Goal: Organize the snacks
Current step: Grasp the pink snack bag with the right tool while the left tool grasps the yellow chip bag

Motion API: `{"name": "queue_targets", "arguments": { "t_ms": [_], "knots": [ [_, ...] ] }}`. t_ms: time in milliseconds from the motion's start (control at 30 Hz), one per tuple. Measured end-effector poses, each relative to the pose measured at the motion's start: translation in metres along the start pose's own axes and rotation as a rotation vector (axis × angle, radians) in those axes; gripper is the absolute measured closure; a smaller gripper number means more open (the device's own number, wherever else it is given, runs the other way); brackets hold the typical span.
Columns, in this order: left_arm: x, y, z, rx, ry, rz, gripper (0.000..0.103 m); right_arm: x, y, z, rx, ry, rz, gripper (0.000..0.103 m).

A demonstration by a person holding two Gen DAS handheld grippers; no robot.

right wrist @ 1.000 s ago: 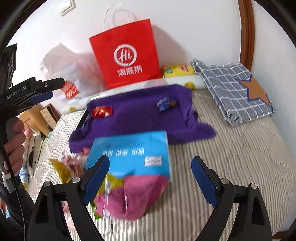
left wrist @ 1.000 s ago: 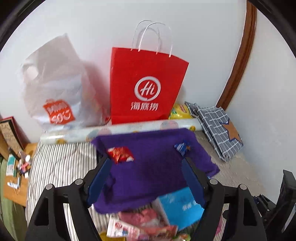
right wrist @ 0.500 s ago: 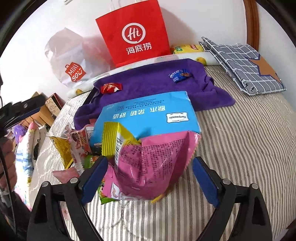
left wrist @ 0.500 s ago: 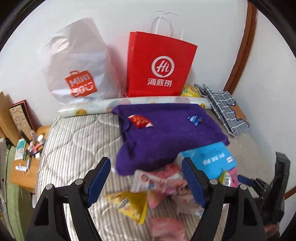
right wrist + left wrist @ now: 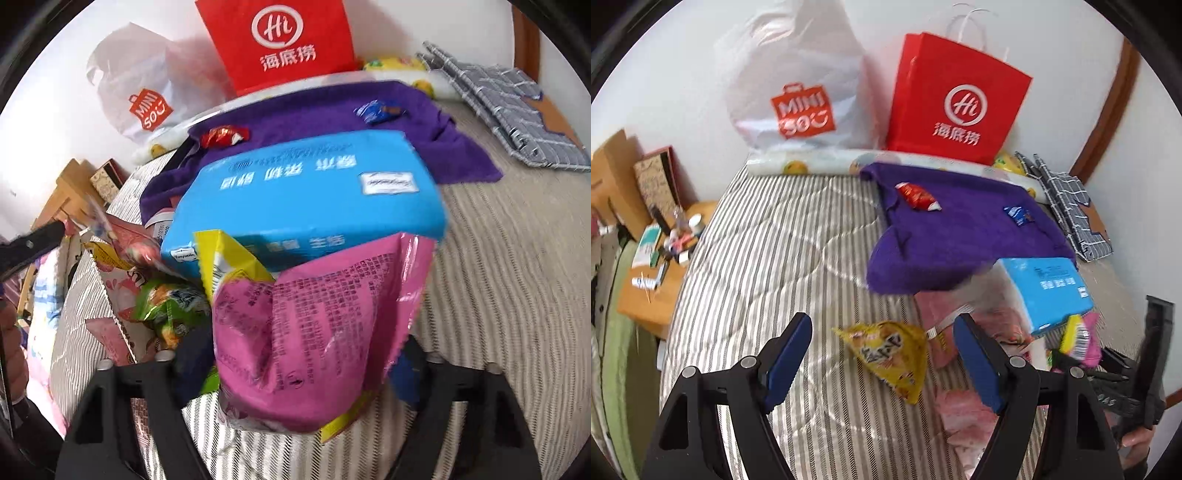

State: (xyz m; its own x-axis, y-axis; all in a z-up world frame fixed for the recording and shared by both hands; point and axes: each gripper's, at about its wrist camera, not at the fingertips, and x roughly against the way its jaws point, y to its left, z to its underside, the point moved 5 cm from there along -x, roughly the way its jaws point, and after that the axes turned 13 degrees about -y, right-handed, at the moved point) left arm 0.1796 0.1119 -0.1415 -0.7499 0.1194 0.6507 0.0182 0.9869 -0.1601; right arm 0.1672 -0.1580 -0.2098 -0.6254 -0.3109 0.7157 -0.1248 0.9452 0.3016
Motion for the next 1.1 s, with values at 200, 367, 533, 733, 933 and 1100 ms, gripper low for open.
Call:
{"name": "queue_targets", "arguments": {
  "t_ms": [200,367,533,733,933,1100],
  "knots": [
    [-0.012,-0.001,0.014,-0.005,0.028,-0.008,0.025,0.023,-0.014,0.0,-0.005,-0.028,-0.001,0.041],
    [-0.029,-0.004,0.018,-0.029,0.05,-0.038,0.025,0.041,-0.031,-0.005,-0.022,-0.062,0.024,0.042],
    [-0.048,-0.009,0.022,-0.085,0.076,-0.089,0.025,0.051,-0.05,-0.004,-0.027,-0.07,0.069,0.042],
    [-0.065,-0.013,0.031,-0.097,0.118,-0.075,0.029,0.051,-0.055,0.001,0.006,-0.058,0.104,0.042],
    [-0.063,-0.013,0.033,-0.094,0.112,-0.045,0.052,0.044,-0.05,0.003,0.03,-0.043,0.105,0.043],
    [-0.049,0.001,0.024,-0.073,0.075,-0.066,0.054,0.049,-0.047,-0.002,0.041,-0.059,0.104,0.044]
  ]
}}
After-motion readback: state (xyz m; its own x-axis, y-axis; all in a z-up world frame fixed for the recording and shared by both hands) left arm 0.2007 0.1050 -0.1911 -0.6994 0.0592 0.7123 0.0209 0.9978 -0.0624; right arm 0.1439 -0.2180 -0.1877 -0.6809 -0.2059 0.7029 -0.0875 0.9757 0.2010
